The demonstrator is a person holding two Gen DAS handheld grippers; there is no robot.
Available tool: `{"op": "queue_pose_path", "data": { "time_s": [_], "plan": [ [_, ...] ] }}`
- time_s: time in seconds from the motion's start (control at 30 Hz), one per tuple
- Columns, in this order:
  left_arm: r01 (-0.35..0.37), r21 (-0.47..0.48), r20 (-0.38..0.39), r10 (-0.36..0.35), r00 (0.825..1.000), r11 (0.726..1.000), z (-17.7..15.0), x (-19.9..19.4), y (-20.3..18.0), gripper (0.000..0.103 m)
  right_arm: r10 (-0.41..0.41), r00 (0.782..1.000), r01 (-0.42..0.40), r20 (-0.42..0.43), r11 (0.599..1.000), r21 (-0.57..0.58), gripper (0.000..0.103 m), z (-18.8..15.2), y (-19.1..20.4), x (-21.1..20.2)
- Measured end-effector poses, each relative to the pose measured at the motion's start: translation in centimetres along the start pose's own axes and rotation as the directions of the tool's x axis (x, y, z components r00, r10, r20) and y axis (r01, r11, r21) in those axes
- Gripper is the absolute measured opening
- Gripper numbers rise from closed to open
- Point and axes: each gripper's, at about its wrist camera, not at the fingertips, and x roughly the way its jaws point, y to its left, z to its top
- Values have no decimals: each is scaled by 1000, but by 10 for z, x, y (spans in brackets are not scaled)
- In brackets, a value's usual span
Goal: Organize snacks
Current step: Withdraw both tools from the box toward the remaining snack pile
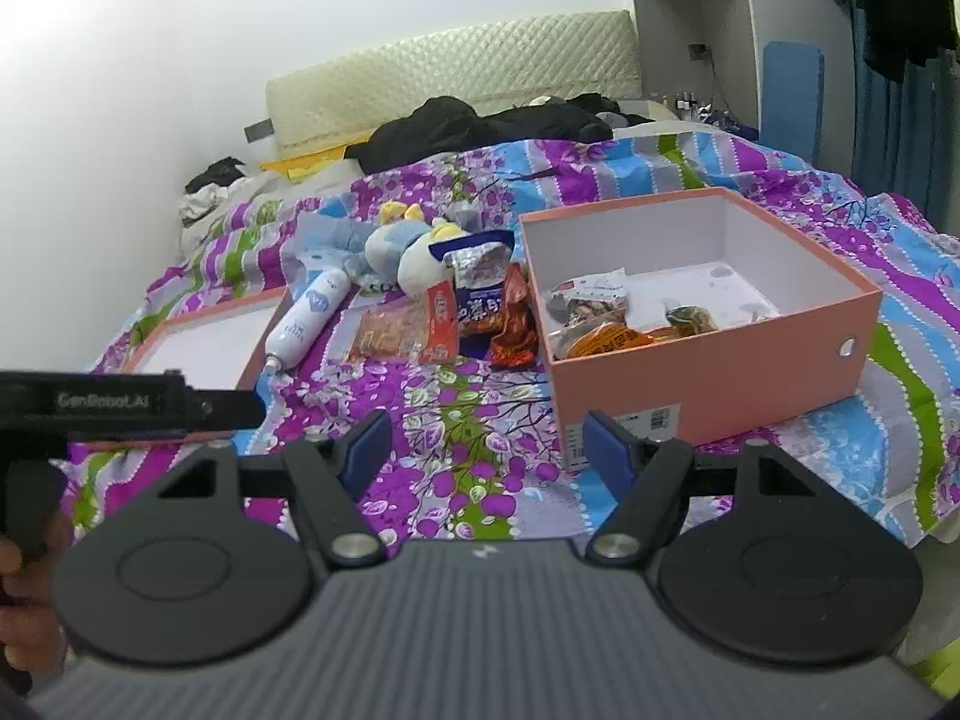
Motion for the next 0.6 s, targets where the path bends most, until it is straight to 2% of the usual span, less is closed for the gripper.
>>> {"op": "queue_pose_path", "data": {
  "time_s": [0.17, 0.3, 0.47, 0.6],
  "plan": [
    [-10, 12, -6, 10, 1000, 1000, 6, 18, 10, 92, -12, 1000, 12, 13, 1000, -22, 72, -4, 11, 17],
    [-21, 22, -21, 21, 1000, 1000, 12, 41, 22, 94, -3, 1000, 4, 17, 998, -58, 72, -5, 26, 38],
    [-36, 32, -41, 37, 998, 999, 23, 81, 44, 96, 38, 998, -31, 47, 990, -141, 69, -4, 50, 71],
    [-49, 50, -52, 52, 997, 998, 35, 114, 65, 96, 23, 998, -12, 60, 985, -171, 67, 3, 62, 102]
  ]
}}
